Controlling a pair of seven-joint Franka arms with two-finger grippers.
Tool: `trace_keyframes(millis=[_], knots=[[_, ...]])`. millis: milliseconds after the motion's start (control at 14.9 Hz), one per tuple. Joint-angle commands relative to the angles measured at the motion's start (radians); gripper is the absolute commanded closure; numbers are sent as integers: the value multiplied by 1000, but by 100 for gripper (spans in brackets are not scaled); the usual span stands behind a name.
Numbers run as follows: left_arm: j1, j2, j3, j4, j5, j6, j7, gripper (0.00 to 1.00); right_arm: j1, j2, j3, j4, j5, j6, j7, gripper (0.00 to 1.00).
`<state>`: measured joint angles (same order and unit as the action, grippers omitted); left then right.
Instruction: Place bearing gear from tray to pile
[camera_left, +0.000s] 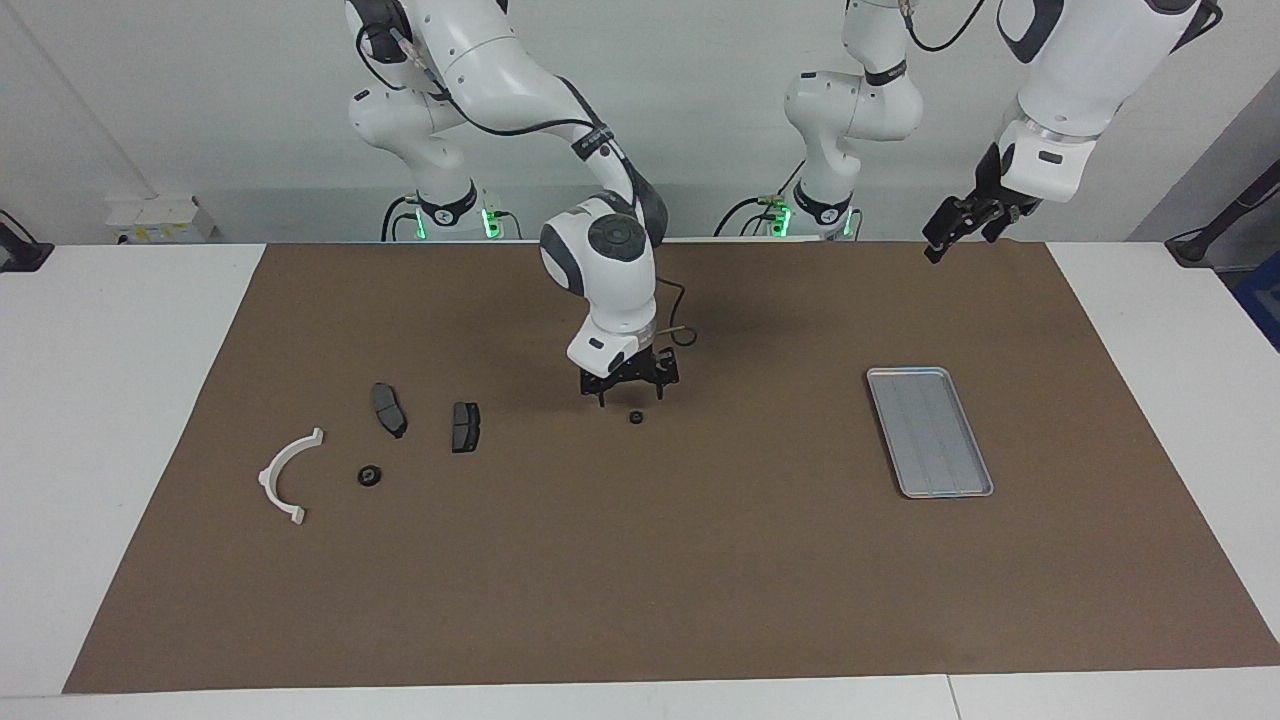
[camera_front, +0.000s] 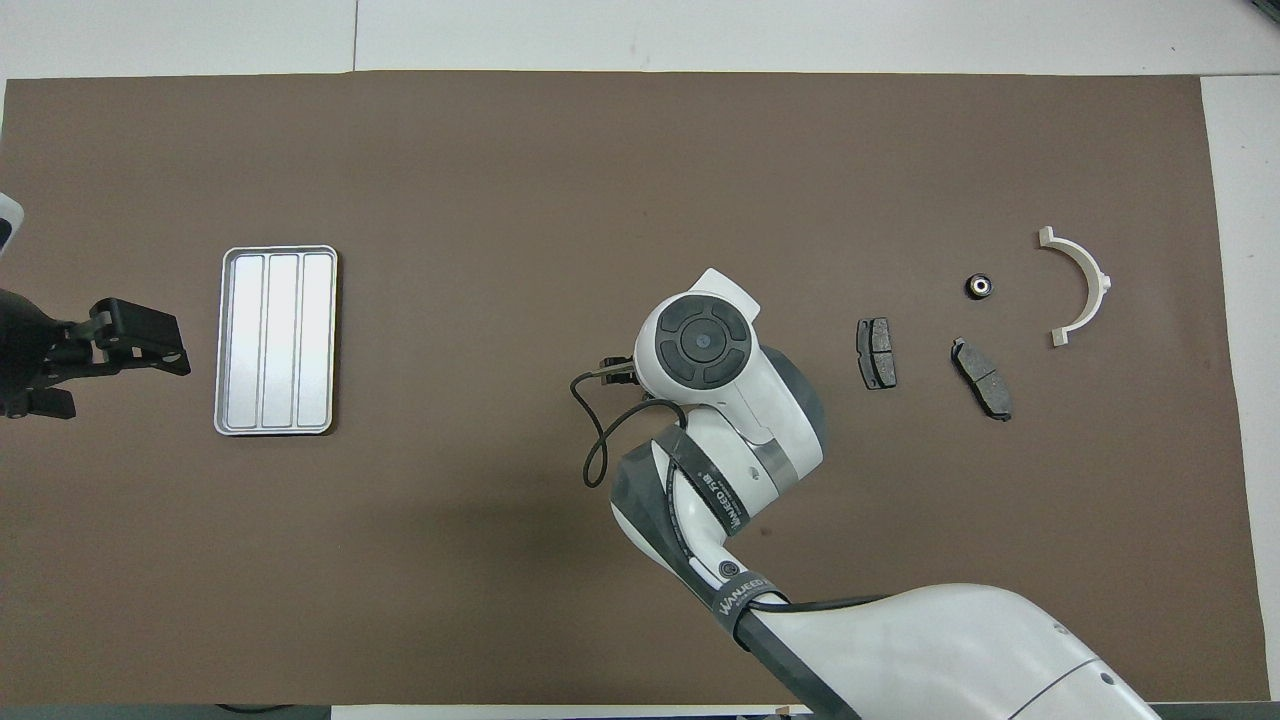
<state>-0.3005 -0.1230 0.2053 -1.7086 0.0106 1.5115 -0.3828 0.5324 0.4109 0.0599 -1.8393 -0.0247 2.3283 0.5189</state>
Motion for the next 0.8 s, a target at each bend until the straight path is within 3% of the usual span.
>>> trace_keyframes(millis=[0,335,536,737], knots=[[114,16,-85,56,15,-34,54,0,-12,23,8,-5,5,54,-25,0],[224,49,-153,107,12,-30,99,0,-5,40,8,-1,6,74,-16,1],[227,84,-153,113,11,-16,102,0,-2,51,8,-3,6,77,-14,7],[228,95,-153,133,8,-34,104,0,1,54,9,-3,6,77,-11,26]])
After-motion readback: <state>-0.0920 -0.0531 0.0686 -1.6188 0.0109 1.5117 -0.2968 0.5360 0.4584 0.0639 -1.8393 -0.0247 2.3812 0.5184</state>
